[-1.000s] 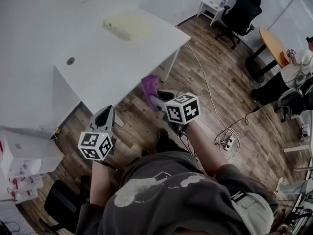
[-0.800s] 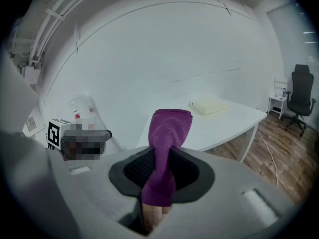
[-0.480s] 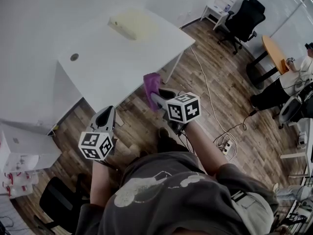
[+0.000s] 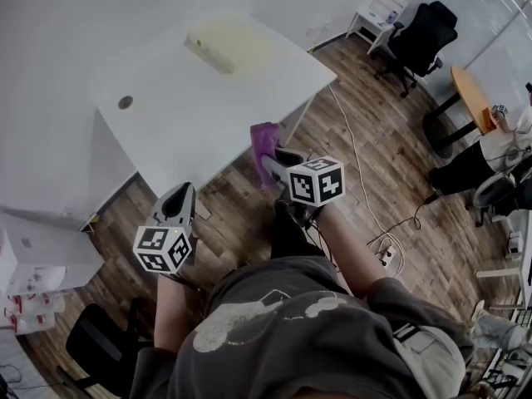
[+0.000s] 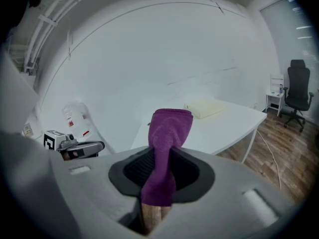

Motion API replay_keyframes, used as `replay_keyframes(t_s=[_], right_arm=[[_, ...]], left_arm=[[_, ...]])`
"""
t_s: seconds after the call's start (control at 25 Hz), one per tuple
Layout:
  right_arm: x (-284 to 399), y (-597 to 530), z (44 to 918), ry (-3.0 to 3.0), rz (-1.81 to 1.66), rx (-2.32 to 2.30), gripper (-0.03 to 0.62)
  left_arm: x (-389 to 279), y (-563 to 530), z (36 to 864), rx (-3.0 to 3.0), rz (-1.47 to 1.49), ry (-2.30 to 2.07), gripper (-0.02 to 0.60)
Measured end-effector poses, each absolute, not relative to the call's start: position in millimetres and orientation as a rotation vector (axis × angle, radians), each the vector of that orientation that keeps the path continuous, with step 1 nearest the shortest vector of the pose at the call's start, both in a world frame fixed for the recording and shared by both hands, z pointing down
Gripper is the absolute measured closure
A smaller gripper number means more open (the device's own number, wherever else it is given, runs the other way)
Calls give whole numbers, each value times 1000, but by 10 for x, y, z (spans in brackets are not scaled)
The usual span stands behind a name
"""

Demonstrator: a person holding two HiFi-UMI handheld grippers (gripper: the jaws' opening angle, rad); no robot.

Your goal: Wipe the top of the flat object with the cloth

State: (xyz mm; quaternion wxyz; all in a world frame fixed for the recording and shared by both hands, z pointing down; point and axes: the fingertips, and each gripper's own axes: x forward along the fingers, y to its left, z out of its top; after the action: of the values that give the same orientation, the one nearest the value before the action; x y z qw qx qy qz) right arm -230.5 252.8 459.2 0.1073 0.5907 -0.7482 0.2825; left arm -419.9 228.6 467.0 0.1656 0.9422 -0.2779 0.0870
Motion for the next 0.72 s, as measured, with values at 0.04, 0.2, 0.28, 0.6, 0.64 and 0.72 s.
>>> replay_keyframes(t_s=[0.04,0.2,0.28,0.6,0.64,0.72], right_arm=[[-2256,2469,4600,-2207,829,1734,497],[-2025,2195,4621,-2241,841,1713,497],[-1856,2046,4596,-2262,848,1709,497],[-921,1535,4646,-2283,910,1681,497],[-821,1465,4636,-2290,914,1672,497],[-641,1350,4628,-2304,922,1652,497]], left_arm=[[-4158,2244,4674,2683,251,-799,580],[-3968,2006,4670,2673,259,-845,580],[-3820,1865,4638,2671,260,-864,580],[-3106,1394,4613,2627,290,-955,580],[-3023,1359,4614,2621,299,-965,580],[-2874,1298,4620,2604,317,-989,580]])
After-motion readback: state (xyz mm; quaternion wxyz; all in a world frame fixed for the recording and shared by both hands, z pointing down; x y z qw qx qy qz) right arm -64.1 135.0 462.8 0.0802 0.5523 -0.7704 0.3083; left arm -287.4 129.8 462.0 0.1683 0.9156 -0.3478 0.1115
